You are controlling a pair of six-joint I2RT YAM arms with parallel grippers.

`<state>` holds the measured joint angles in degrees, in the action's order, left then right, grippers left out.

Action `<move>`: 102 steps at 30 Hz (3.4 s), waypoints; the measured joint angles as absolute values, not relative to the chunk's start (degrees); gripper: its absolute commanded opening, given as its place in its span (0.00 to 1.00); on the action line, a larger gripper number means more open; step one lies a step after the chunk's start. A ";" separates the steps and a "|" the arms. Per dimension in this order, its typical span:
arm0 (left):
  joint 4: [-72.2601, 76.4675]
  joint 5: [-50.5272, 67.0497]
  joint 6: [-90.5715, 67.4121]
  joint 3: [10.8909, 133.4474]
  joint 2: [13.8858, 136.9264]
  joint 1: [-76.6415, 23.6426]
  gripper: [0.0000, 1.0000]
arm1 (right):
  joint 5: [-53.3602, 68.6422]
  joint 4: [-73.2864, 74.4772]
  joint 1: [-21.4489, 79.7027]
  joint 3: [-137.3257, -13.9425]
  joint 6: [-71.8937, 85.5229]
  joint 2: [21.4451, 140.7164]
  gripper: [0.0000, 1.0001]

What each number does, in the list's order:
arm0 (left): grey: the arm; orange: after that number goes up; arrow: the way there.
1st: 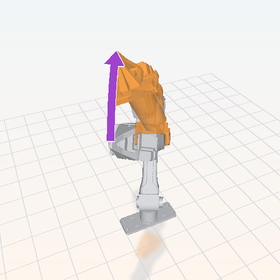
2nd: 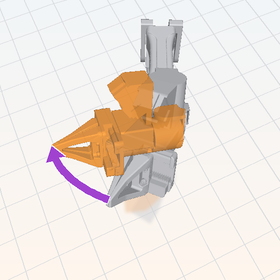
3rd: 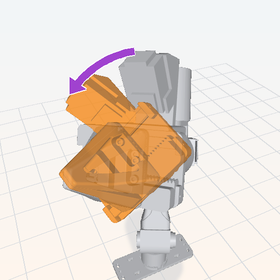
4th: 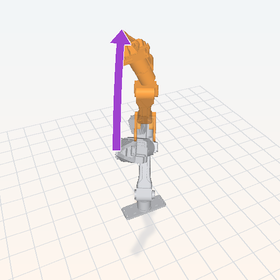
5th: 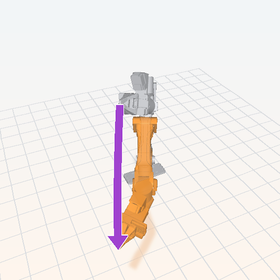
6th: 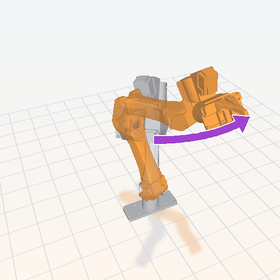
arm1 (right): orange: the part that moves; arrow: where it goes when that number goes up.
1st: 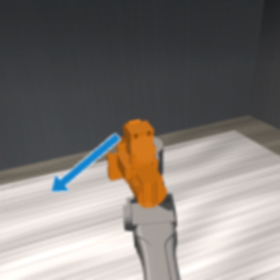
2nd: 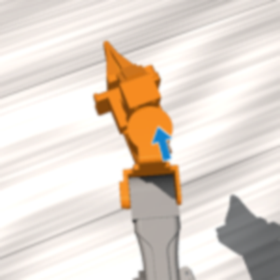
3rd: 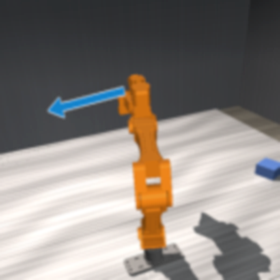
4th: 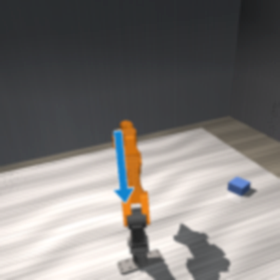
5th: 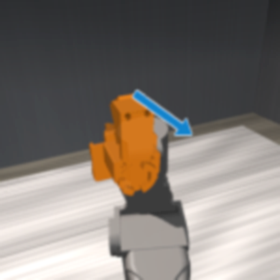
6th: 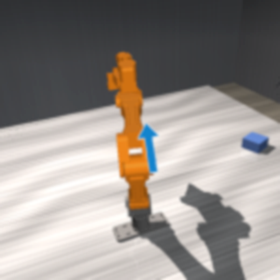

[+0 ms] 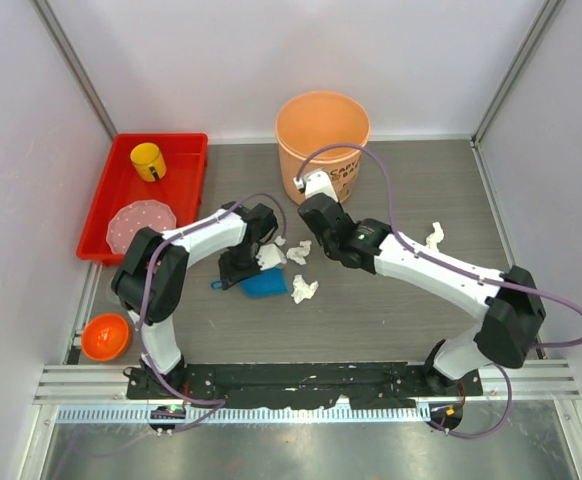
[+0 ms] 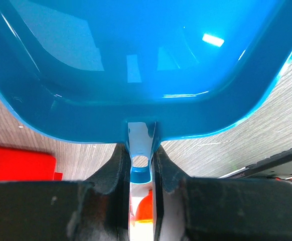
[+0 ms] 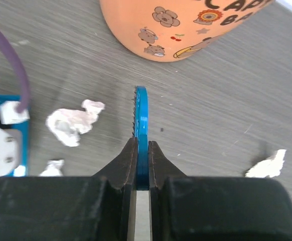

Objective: Sweep away the paper scraps from the table

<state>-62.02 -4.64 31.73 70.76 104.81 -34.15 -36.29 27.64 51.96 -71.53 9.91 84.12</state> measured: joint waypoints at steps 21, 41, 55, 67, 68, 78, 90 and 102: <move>-62.41 -3.22 31.90 75.50 111.35 -28.42 0.00 | -20.84 7.03 56.16 -67.09 0.62 91.37 0.01; -61.91 16.80 31.59 75.00 109.97 -27.24 0.00 | -21.96 12.01 55.29 -67.59 10.11 85.03 0.01; -48.90 26.00 28.99 67.75 99.24 -26.87 0.00 | -32.21 16.88 56.16 -72.29 9.34 73.87 0.01; -55.29 18.13 37.28 63.09 89.56 -22.61 0.00 | -37.50 39.57 56.16 -76.51 16.91 72.99 0.01; -56.84 16.80 38.50 61.78 88.73 -22.65 0.00 | -37.12 41.36 56.14 -75.92 18.37 72.93 0.01; -61.21 3.16 42.19 54.37 87.26 -31.40 0.00 | -31.16 46.17 55.13 -66.08 27.55 75.26 0.01; -56.51 -4.73 37.08 58.78 98.78 -34.92 0.00 | -16.84 27.66 55.13 -64.10 29.95 80.68 0.01; -56.16 -0.89 34.98 63.51 102.28 -35.38 0.00 | -15.99 23.55 54.85 -64.18 29.17 81.30 0.01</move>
